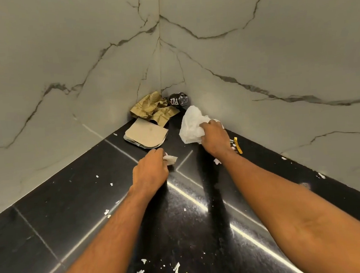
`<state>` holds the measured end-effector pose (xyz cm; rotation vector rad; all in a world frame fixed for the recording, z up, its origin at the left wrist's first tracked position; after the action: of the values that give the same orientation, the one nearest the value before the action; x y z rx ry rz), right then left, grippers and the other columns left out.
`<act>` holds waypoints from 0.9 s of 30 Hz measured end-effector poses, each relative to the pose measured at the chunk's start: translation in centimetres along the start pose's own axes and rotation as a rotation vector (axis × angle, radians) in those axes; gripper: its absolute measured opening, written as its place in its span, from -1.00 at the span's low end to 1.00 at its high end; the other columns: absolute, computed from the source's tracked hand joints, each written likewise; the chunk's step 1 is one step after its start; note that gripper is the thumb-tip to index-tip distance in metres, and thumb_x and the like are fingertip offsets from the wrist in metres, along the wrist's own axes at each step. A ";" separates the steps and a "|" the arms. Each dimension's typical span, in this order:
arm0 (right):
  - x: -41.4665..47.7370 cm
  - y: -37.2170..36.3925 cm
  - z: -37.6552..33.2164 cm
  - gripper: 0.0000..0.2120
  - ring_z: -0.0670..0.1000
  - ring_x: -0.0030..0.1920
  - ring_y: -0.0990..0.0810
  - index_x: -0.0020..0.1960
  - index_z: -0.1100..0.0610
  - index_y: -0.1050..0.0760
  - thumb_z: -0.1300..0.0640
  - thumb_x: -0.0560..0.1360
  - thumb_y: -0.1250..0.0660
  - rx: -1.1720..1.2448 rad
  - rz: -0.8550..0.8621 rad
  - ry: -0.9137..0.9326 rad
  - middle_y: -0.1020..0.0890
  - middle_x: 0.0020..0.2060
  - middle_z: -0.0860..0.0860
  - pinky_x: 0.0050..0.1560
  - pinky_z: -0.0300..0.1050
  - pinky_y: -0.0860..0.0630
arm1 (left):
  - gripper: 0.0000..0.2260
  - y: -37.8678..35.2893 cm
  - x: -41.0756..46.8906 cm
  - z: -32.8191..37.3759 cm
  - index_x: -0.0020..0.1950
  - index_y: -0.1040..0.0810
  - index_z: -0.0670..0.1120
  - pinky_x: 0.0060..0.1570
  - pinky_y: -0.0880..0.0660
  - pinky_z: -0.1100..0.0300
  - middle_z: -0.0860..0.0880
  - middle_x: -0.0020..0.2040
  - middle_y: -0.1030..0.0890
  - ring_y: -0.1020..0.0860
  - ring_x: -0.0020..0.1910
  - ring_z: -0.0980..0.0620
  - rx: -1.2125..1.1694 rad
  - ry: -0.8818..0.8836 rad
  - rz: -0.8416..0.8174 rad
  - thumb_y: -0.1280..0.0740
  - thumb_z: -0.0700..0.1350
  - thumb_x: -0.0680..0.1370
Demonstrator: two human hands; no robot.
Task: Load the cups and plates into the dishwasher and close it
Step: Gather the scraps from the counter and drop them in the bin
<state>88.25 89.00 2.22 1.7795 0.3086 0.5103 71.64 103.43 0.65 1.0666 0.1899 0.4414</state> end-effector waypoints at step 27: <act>-31.4 14.3 6.0 -0.71 0.02 0.13 -0.51 0.05 0.22 -0.64 0.37 0.39 -0.28 1.015 0.354 -0.421 -0.47 0.11 -0.04 0.12 -0.19 -0.49 | -0.60 4.7 -26.5 11.4 0.20 -0.57 -0.16 0.00 -0.40 0.32 -0.05 0.10 -0.54 -0.54 0.03 0.04 -0.434 -0.020 0.178 -0.35 -0.35 0.37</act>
<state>63.07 65.64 9.11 2.8969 -0.0861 0.1953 50.79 84.60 8.67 0.6625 -0.0213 0.6004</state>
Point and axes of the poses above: each hand's wrist, its own x-axis towards the middle knuckle, its own y-axis out of the back of the hand, z = x × y, the point moved 6 cm from there along x, towards the middle knuckle
